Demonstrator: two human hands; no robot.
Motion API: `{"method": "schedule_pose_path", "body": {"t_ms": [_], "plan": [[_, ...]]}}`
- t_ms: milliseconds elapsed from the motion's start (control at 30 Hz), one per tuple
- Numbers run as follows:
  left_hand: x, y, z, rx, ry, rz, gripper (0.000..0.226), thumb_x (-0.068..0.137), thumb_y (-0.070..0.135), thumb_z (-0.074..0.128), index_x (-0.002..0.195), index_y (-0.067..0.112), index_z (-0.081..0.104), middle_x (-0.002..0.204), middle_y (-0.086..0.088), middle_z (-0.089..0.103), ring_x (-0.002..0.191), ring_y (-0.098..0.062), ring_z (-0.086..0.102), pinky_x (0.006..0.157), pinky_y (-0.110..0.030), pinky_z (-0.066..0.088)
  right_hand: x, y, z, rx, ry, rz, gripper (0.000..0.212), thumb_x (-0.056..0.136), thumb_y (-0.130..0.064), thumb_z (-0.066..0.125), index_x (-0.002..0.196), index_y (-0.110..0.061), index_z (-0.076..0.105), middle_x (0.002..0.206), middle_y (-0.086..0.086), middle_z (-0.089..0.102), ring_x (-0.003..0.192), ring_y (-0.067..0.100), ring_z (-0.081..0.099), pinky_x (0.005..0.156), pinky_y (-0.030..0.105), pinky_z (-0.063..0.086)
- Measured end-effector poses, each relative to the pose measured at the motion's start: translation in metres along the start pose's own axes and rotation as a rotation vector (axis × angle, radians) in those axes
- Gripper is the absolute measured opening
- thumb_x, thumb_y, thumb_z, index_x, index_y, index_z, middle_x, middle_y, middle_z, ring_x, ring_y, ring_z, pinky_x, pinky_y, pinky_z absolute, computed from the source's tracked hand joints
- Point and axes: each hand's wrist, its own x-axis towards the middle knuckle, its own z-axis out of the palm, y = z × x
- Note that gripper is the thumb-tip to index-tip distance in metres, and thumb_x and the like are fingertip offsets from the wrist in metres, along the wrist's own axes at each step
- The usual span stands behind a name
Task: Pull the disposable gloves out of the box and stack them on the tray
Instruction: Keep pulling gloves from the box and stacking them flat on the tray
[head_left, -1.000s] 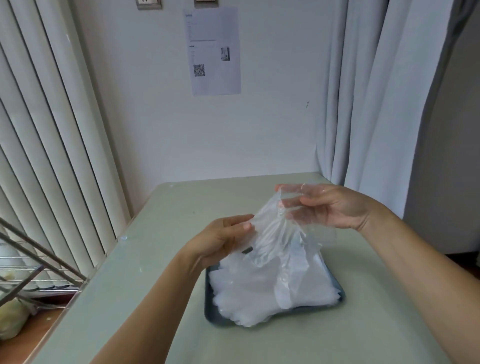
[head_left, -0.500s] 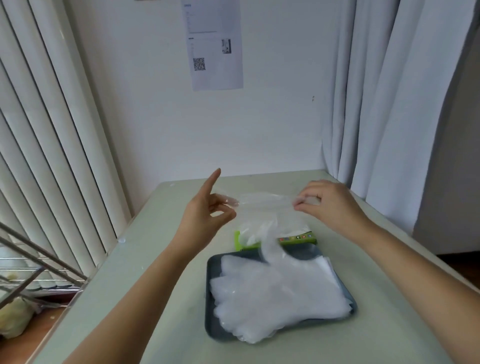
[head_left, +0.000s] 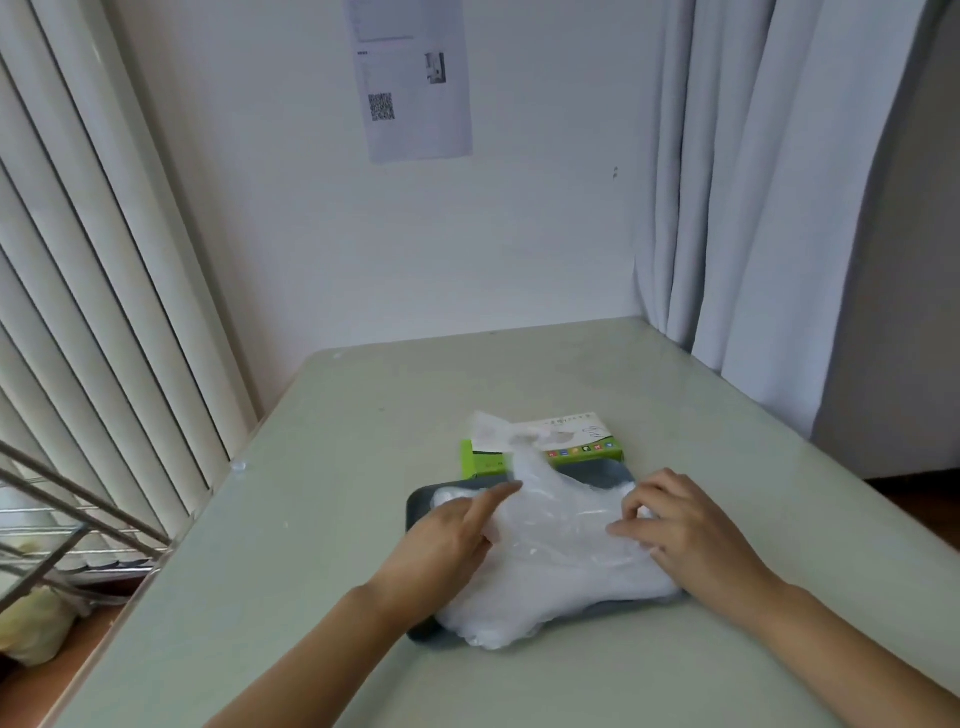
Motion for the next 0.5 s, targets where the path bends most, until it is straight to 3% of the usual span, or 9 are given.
{"method": "schedule_pose_path", "body": {"t_ms": [67,133,233,333,433,500], "plan": [[-0.001,0.001,-0.002,-0.061,-0.042,-0.072,0.074,0.093,0.015,0.054,0.146,0.042,0.01,0.104,0.002,0.061,0.08,-0.007,0.047,0.069,-0.012,0.034,0.001,0.0,-0.003,0.004,-0.033,0.01,0.061,0.033,0.015,0.078,0.08,-0.022,0.075,0.081,-0.006,0.061,0.088,0.011,0.044,0.072,0.018,0.033],[-0.003,0.005,-0.007,-0.194,-0.033,-0.128,0.08,0.09,0.017,0.06,0.147,0.041,0.007,0.108,0.011,0.061,0.09,-0.004,0.054,0.078,-0.005,0.037,0.0,0.001,-0.003,0.018,-0.074,0.014,0.061,0.032,0.014,0.077,0.079,-0.025,0.075,0.084,-0.007,0.062,0.09,0.01,0.044,0.074,0.019,0.033],[-0.002,0.014,-0.014,-0.402,-0.008,-0.199,0.079,0.083,0.022,0.071,0.142,0.04,0.022,0.103,0.025,0.063,0.102,0.008,0.054,0.087,-0.002,0.034,-0.004,0.003,-0.003,0.072,-0.106,0.019,0.052,0.044,0.007,0.068,0.081,-0.03,0.075,0.093,-0.011,0.064,0.098,0.008,0.046,0.079,0.021,0.04],[0.001,0.023,-0.015,-0.432,-0.006,-0.233,0.071,0.081,0.025,0.075,0.135,0.044,0.032,0.094,0.026,0.065,0.1,0.007,0.056,0.086,-0.004,0.036,-0.003,0.007,-0.002,0.19,-0.163,0.052,0.046,0.054,0.001,0.062,0.084,-0.032,0.075,0.097,-0.016,0.067,0.102,0.004,0.049,0.089,0.016,0.038],[0.001,0.027,-0.013,-0.39,-0.002,-0.232,0.049,0.084,0.017,0.07,0.125,0.036,0.053,0.086,0.026,0.065,0.092,0.005,0.061,0.086,-0.009,0.042,0.001,0.009,-0.007,0.317,-0.259,0.169,0.04,0.071,0.003,0.059,0.095,-0.025,0.077,0.102,-0.026,0.065,0.107,-0.002,0.052,0.096,0.002,0.026],[-0.001,0.027,-0.013,-0.397,-0.024,-0.228,0.038,0.085,0.013,0.069,0.113,0.036,0.059,0.085,0.022,0.066,0.087,0.003,0.063,0.084,-0.01,0.044,-0.002,0.012,-0.009,0.304,-0.335,0.203,0.037,0.087,-0.001,0.056,0.109,-0.025,0.073,0.114,-0.027,0.06,0.118,-0.007,0.043,0.097,-0.004,0.016]]}}
